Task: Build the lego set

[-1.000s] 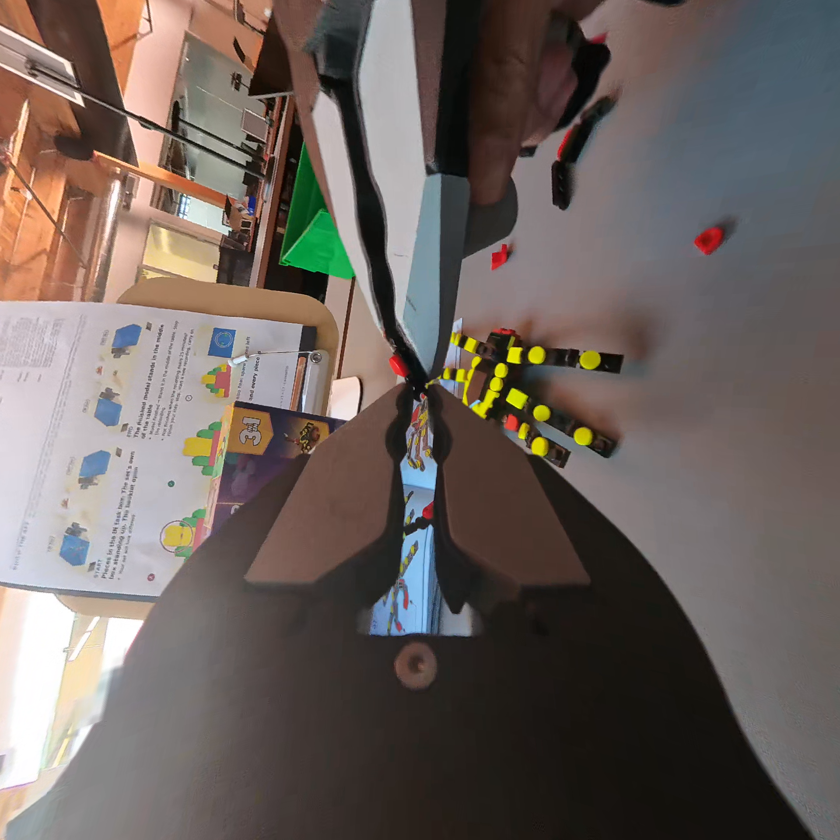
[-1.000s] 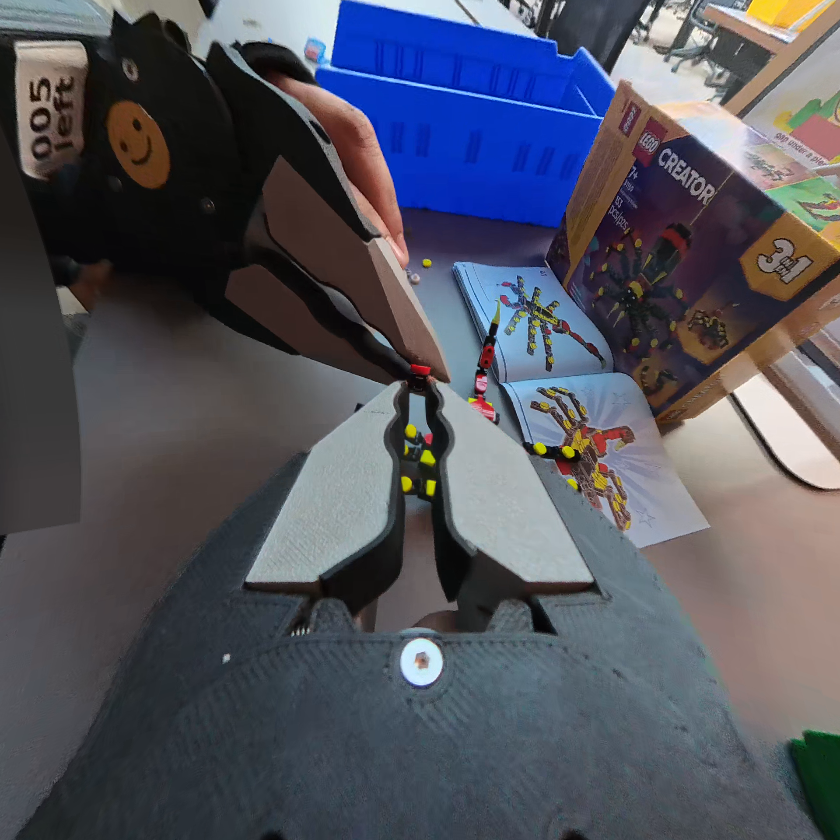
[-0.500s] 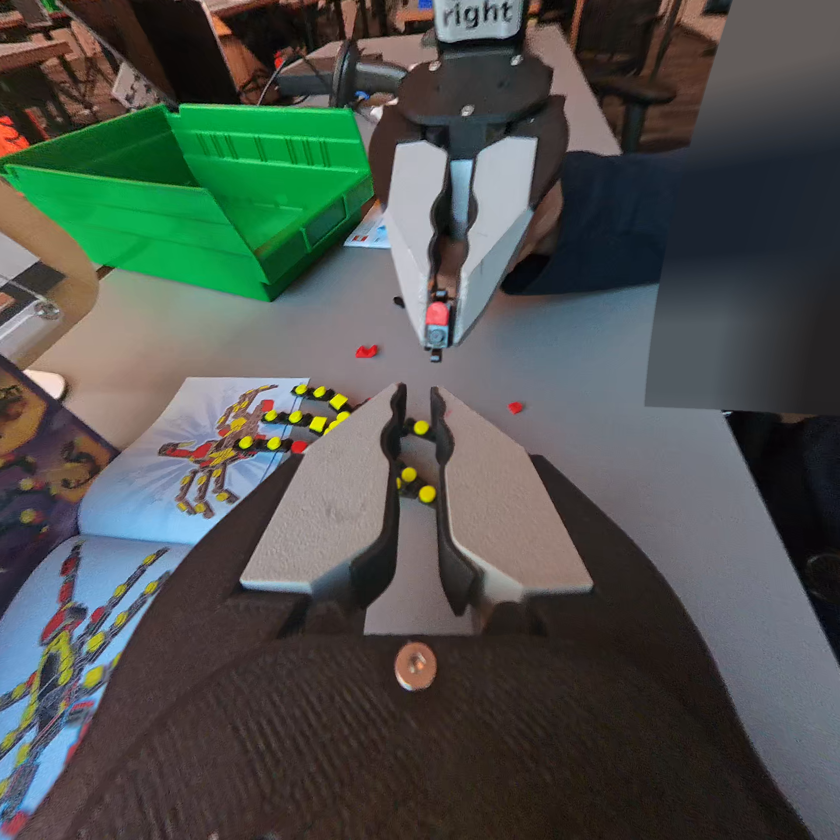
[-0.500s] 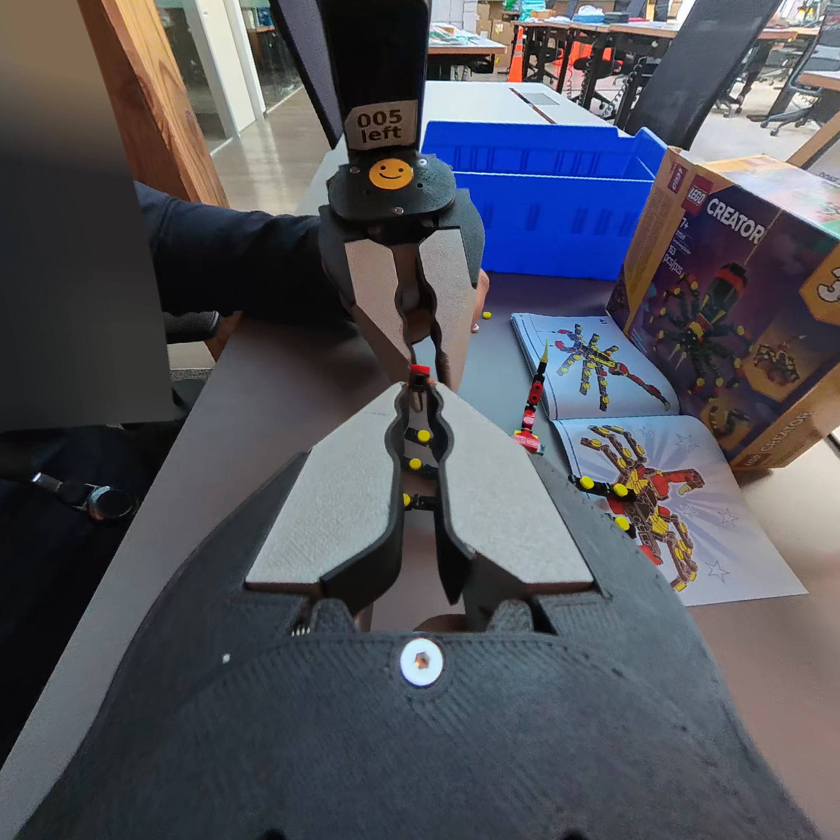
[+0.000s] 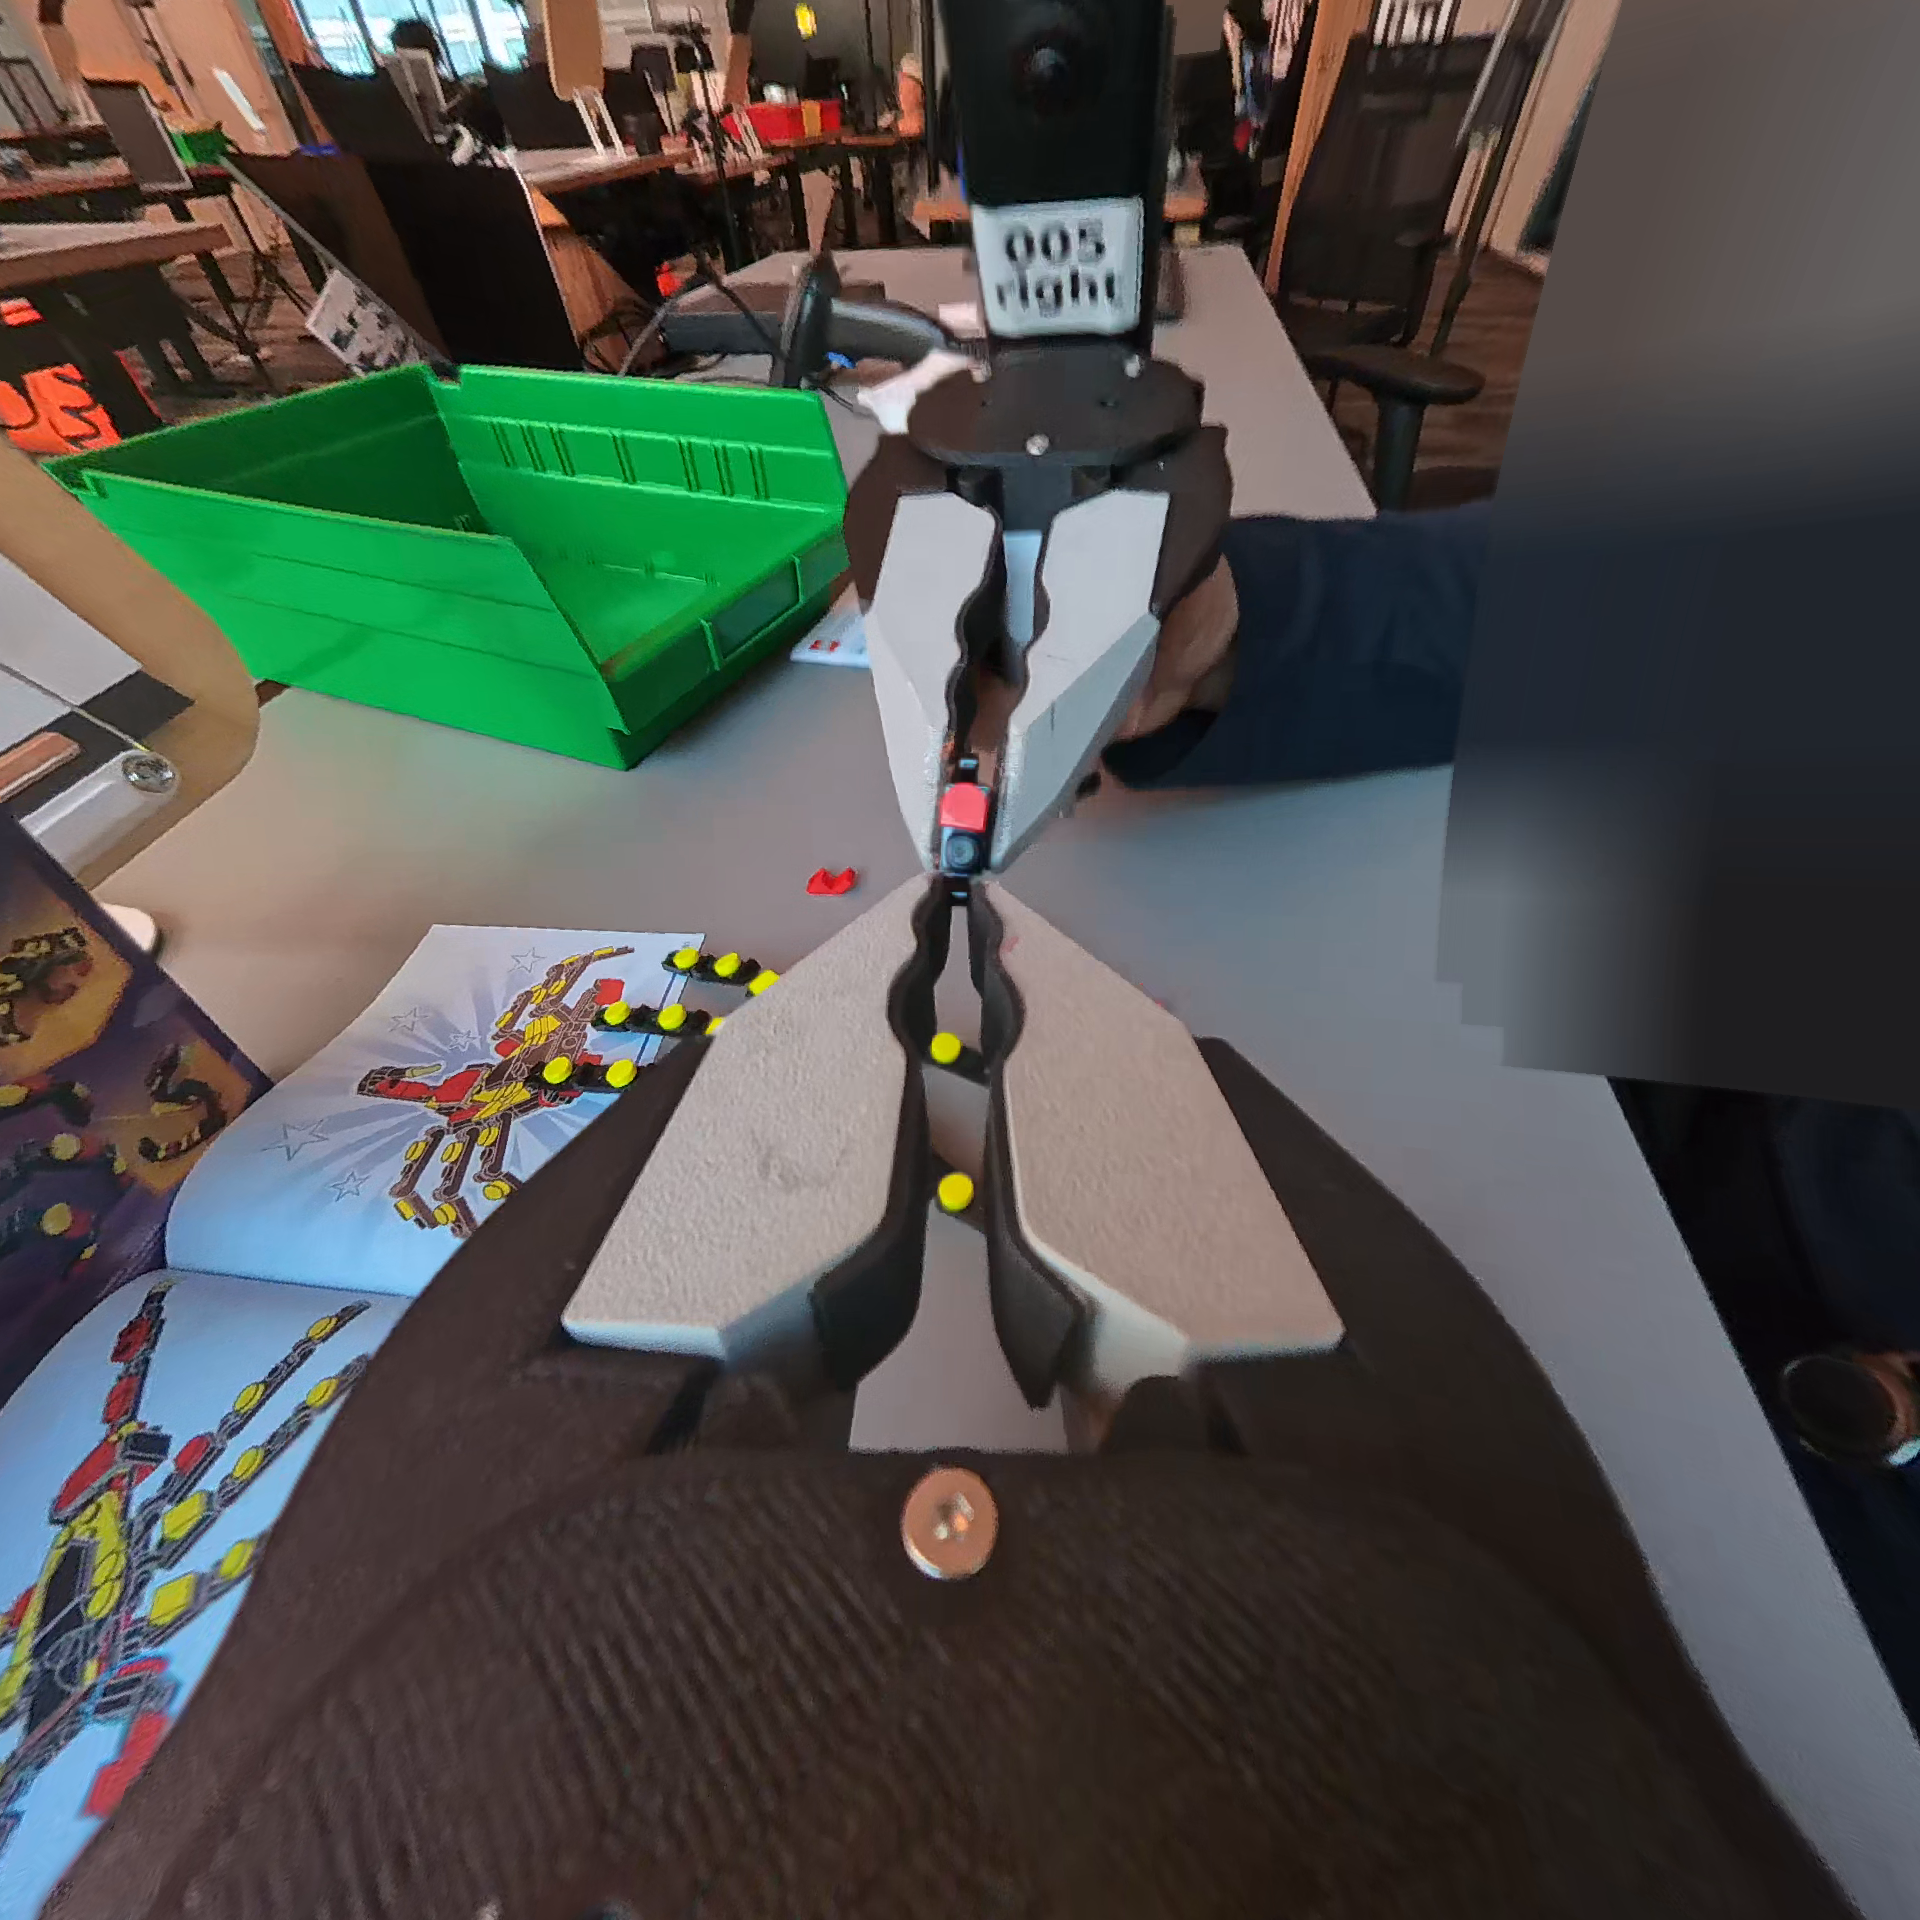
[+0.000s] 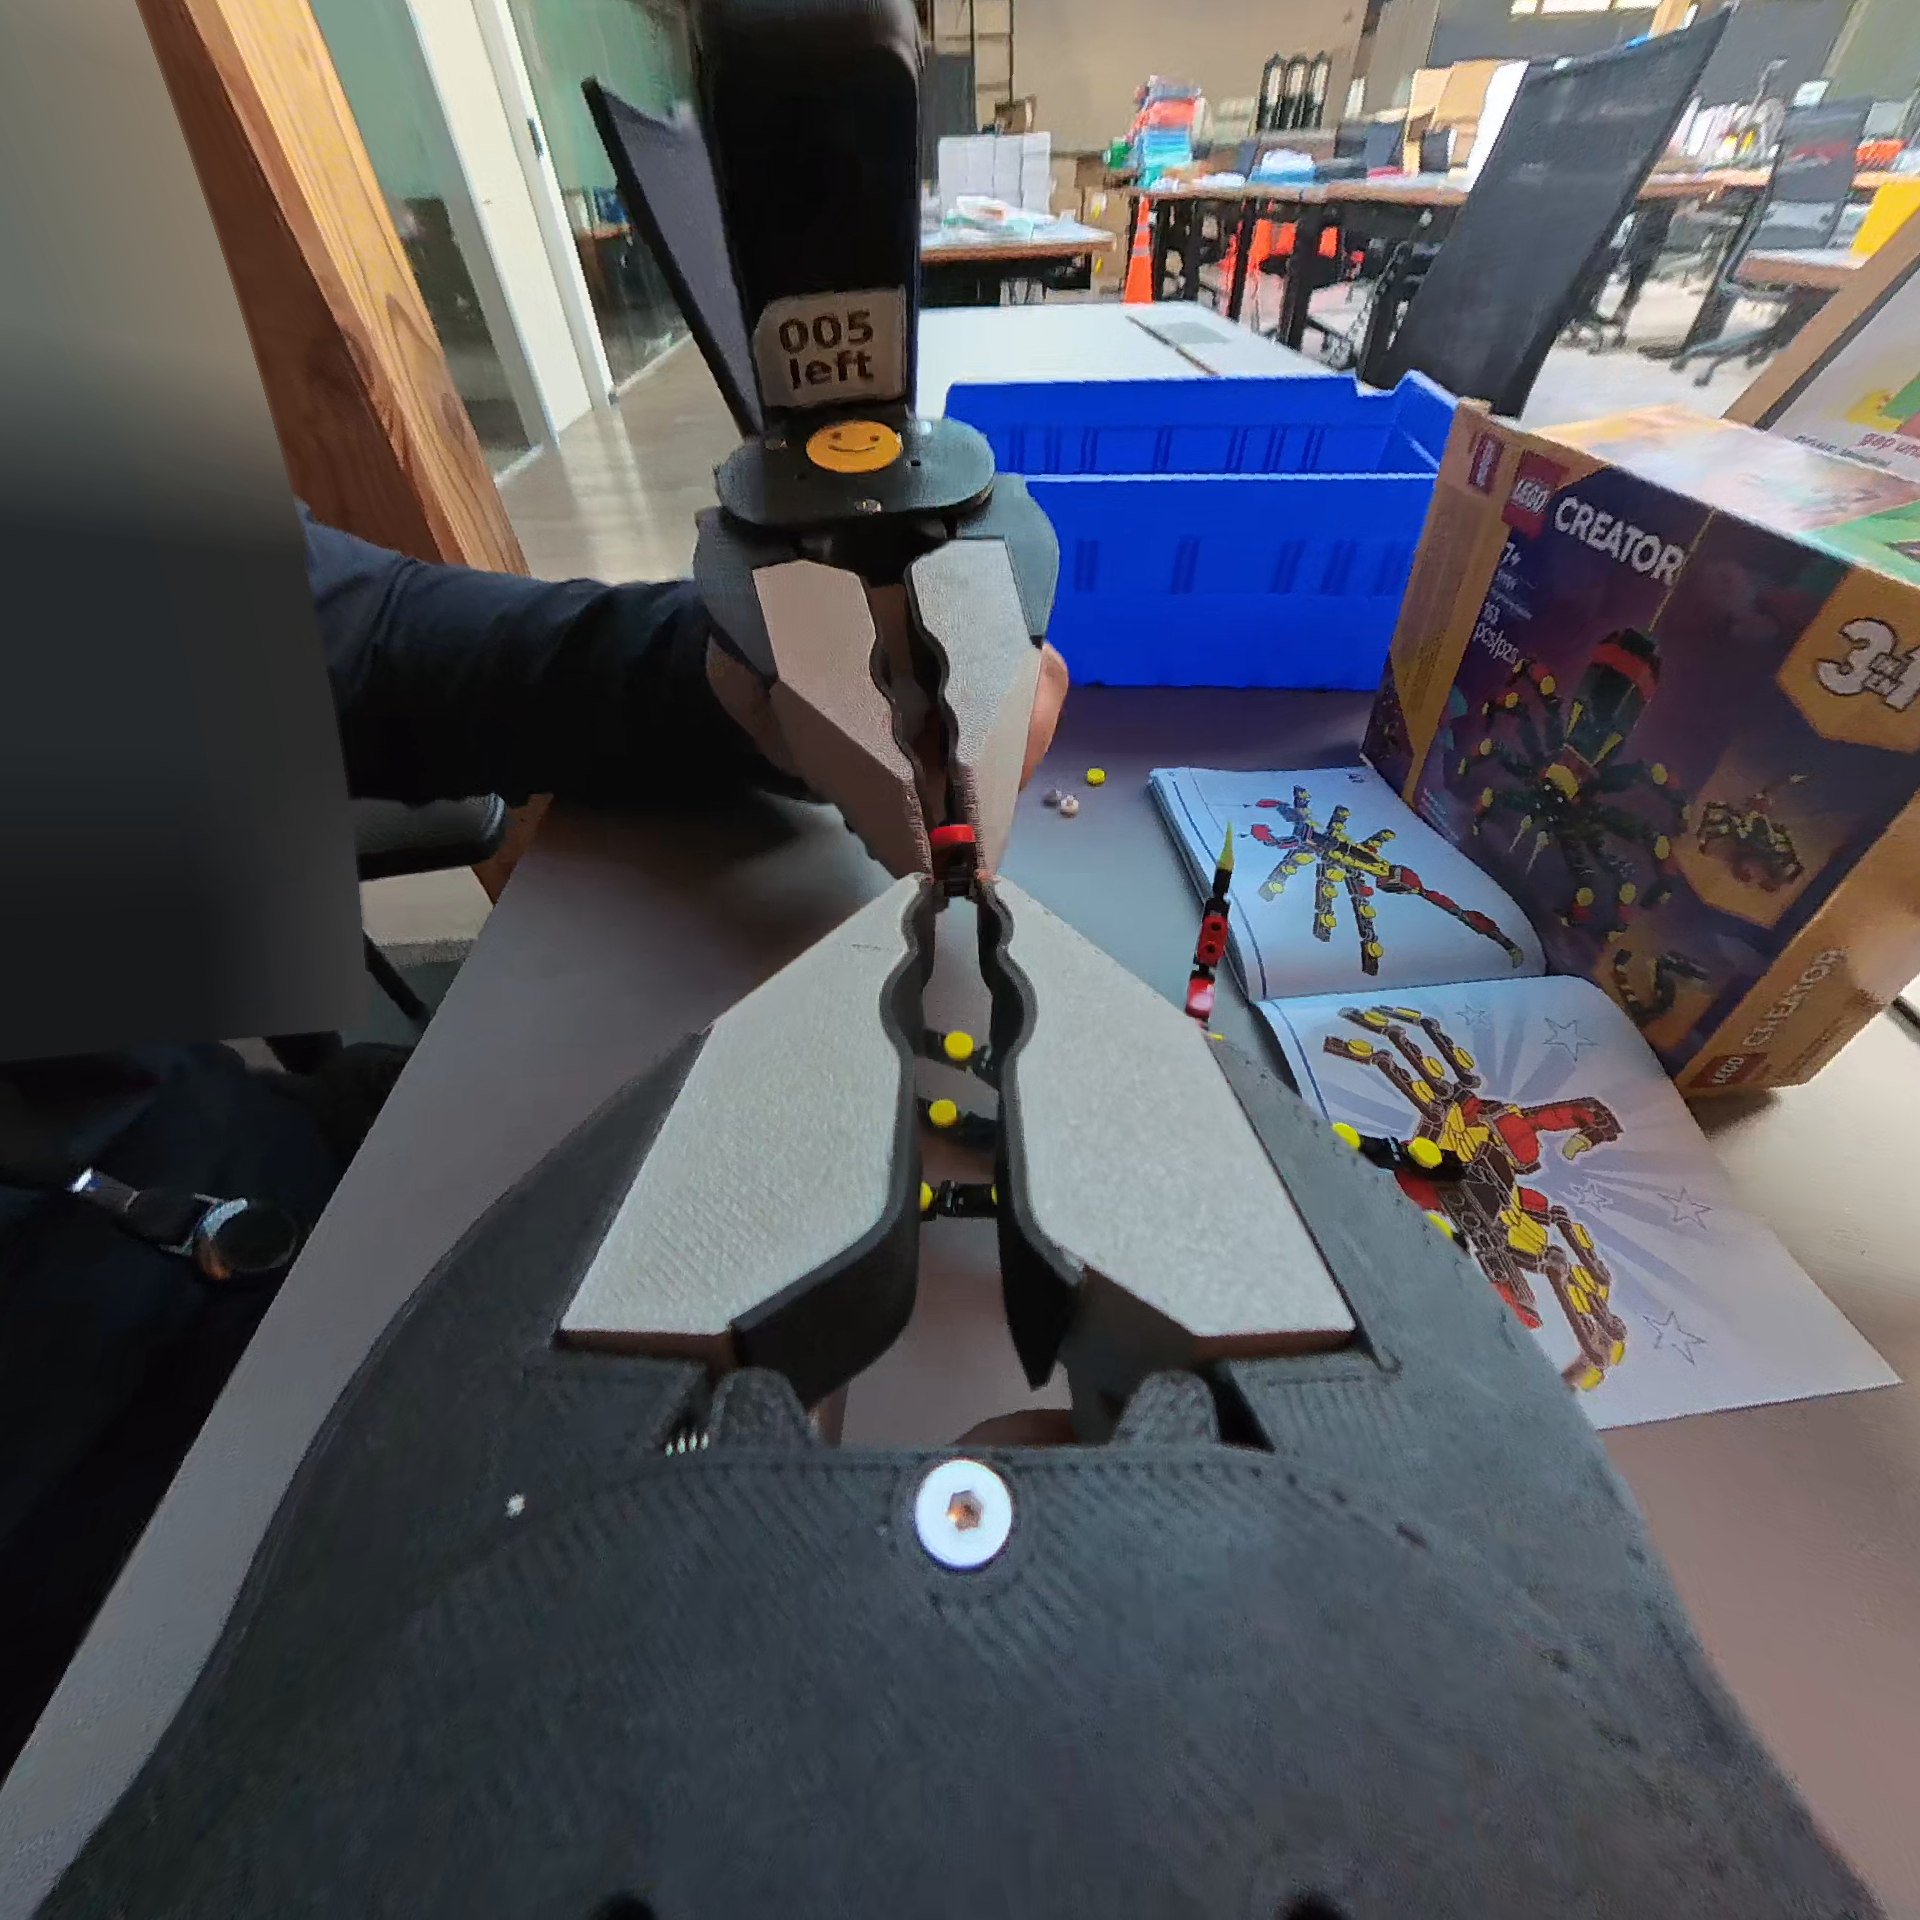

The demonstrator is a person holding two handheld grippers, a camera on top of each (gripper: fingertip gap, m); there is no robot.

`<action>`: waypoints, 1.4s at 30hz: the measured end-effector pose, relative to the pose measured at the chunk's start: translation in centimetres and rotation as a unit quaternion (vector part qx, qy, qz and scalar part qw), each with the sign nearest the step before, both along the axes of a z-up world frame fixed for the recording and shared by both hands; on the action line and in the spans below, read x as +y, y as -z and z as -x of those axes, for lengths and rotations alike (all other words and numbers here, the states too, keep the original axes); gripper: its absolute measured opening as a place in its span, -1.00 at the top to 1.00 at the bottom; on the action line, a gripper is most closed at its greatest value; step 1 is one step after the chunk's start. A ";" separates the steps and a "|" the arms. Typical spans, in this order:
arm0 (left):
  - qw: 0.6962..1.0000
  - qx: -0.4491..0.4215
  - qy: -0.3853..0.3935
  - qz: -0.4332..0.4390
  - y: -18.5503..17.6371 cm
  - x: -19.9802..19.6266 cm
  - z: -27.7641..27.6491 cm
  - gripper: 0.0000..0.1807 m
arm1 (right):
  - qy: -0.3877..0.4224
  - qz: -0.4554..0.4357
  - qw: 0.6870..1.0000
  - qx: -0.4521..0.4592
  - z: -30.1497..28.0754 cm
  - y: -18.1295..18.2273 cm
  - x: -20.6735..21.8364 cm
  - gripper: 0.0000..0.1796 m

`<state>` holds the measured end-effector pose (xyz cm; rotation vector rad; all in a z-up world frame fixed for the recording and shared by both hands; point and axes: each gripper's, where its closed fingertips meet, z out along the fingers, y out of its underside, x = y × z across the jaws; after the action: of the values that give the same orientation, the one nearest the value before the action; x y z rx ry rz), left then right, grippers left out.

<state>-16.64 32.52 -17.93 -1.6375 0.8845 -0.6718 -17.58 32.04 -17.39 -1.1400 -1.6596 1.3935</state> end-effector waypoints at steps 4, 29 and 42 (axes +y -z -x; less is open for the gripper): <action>0.998 -0.061 0.004 0.017 -1.2 0.0 0.2 1.00 | 0.000 0.048 0.999 0.025 0.0 -0.9 0.3 0.95; 0.990 -0.119 -0.006 0.074 -1.1 0.6 0.0 1.00 | 0.016 0.055 0.997 0.048 0.3 -1.1 0.8 0.95; 0.999 0.004 -0.004 0.046 0.9 -0.1 -0.2 1.00 | 0.012 -0.065 0.997 -0.028 -0.1 1.1 0.1 0.96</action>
<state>-16.47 32.47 -18.84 -1.7250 0.8638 -0.7098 -17.45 32.17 -18.49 -1.1290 -1.7432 1.2314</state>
